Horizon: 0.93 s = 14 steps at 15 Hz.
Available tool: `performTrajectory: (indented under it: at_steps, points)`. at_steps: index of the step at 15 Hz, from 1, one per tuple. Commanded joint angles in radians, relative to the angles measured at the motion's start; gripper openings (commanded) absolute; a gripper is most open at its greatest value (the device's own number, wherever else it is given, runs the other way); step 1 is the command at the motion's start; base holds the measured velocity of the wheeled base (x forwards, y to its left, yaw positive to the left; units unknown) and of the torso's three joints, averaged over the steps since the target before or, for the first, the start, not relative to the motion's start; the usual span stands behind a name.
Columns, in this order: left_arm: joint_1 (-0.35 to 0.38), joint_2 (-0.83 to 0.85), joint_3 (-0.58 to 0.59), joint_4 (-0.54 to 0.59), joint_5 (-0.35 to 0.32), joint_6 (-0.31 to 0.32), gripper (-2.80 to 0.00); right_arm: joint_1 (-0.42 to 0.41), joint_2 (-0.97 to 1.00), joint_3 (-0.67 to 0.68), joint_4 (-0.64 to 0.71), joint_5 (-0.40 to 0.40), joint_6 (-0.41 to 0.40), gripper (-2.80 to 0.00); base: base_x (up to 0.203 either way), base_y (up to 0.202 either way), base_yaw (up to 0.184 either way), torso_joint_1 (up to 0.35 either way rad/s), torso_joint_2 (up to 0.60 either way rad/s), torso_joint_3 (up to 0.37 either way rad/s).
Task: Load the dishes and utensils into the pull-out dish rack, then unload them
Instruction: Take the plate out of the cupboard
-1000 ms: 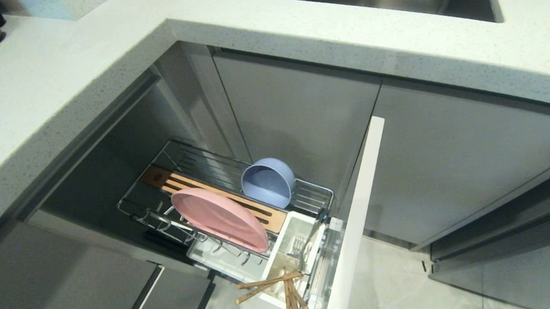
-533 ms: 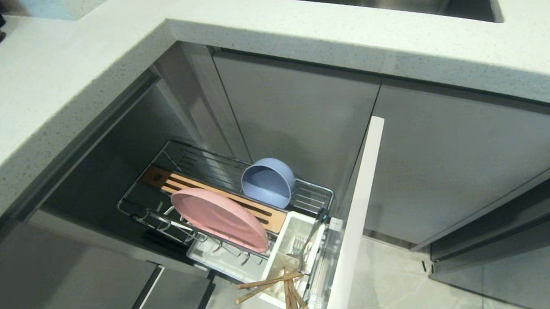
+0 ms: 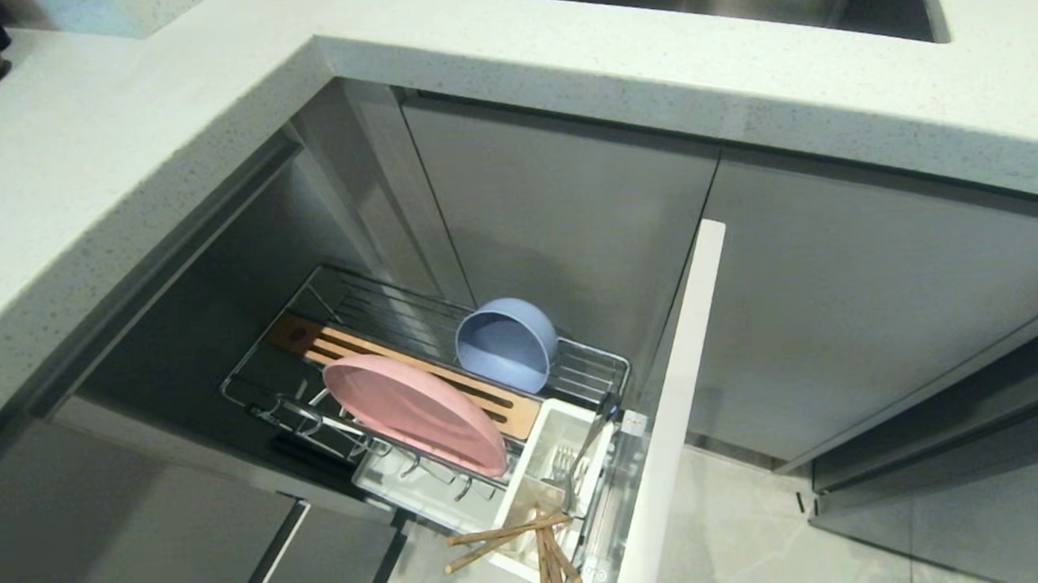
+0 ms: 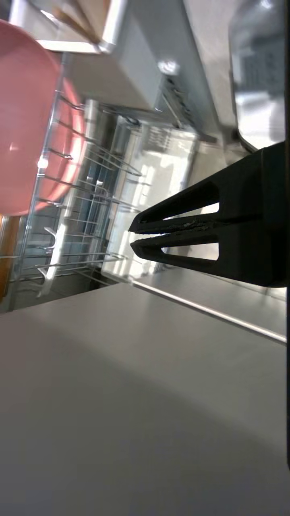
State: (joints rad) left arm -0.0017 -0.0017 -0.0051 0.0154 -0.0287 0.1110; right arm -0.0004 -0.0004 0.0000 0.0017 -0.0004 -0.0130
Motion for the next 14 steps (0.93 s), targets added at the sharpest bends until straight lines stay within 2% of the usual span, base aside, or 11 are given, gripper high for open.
performTrajectory:
  at_steps: [1,5,12,14]
  points:
    - [0.0,0.0,0.005,-0.013,-0.001,0.001,-2.8,0.0,0.0,0.0,0.0,-0.001,-0.001,-2.8,0.0,0.0,0.0,0.0,0.0,0.0]
    - [0.0,0.0,0.005,-0.016,0.012,-0.07,-2.8,0.0,0.0,0.0,0.0,0.0,-0.001,-2.8,0.0,0.0,0.0,0.0,0.0,0.0]
    - [0.0,0.0,0.002,-0.019,0.021,-0.07,-2.8,-0.001,0.0,0.0,0.0,0.0,-0.001,-2.8,0.0,0.0,0.0,0.0,0.0,0.0]
    - [0.0,0.0,-0.068,-0.016,0.021,-0.067,-2.8,0.0,0.0,0.0,0.0,0.0,-0.001,-2.8,0.0,0.0,0.0,0.0,0.0,0.0]
